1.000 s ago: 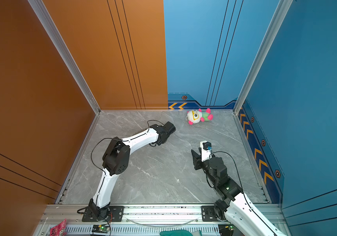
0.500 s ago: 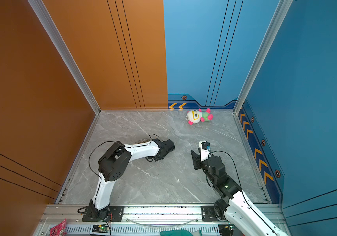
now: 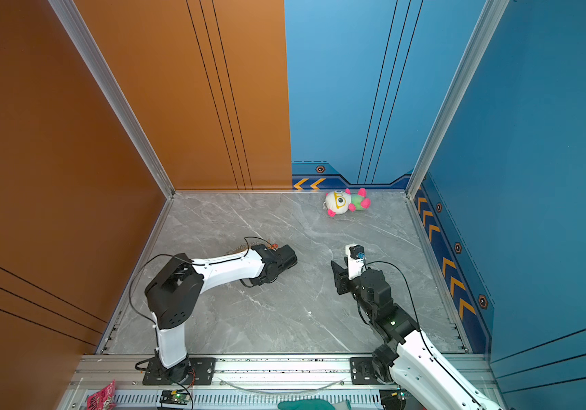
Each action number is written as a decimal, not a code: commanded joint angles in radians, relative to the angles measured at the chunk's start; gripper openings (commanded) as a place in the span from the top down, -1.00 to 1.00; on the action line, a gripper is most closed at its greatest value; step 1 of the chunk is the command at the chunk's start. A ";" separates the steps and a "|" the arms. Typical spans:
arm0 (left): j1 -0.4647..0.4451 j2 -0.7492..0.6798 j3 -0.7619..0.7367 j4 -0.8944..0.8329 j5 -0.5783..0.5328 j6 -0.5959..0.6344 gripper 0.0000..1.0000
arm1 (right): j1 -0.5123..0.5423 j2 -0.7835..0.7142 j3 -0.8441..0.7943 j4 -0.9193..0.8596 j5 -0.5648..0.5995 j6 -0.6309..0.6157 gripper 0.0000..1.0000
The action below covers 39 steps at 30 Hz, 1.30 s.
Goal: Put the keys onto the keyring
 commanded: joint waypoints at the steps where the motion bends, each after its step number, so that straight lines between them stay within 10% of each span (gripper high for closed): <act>1: -0.006 -0.101 -0.030 -0.012 0.084 -0.066 -0.25 | -0.012 0.008 0.048 -0.026 0.012 -0.008 0.02; 9: 0.046 -0.360 -0.138 0.159 0.212 -0.156 -0.97 | -0.036 0.043 0.093 -0.071 0.081 0.004 0.00; 13: 0.088 -0.478 -0.216 0.274 0.175 -0.196 -0.96 | -0.059 0.036 0.118 -0.092 0.095 0.004 -0.15; 15: 0.113 -0.545 -0.264 0.339 0.173 -0.218 -0.96 | -0.067 0.033 0.128 -0.101 0.102 -0.001 -0.36; 16: 0.132 -0.583 -0.314 0.380 0.172 -0.236 -0.96 | -0.071 0.029 0.132 -0.102 0.107 -0.005 -0.97; 17: 0.149 -0.614 -0.342 0.414 0.169 -0.257 -0.96 | -0.074 0.027 0.134 -0.103 0.112 -0.009 -1.00; 29: 0.268 -1.047 -0.819 1.034 0.138 -0.151 -0.96 | -0.091 0.007 0.144 -0.052 0.216 -0.060 -1.00; 34: 0.292 -1.001 -1.001 1.401 0.015 0.040 -0.96 | -0.095 0.032 0.150 -0.048 0.314 -0.102 -1.00; 39: 0.370 -0.946 -1.018 1.419 0.014 0.042 -0.96 | -0.123 0.070 0.150 -0.049 0.380 -0.170 -1.00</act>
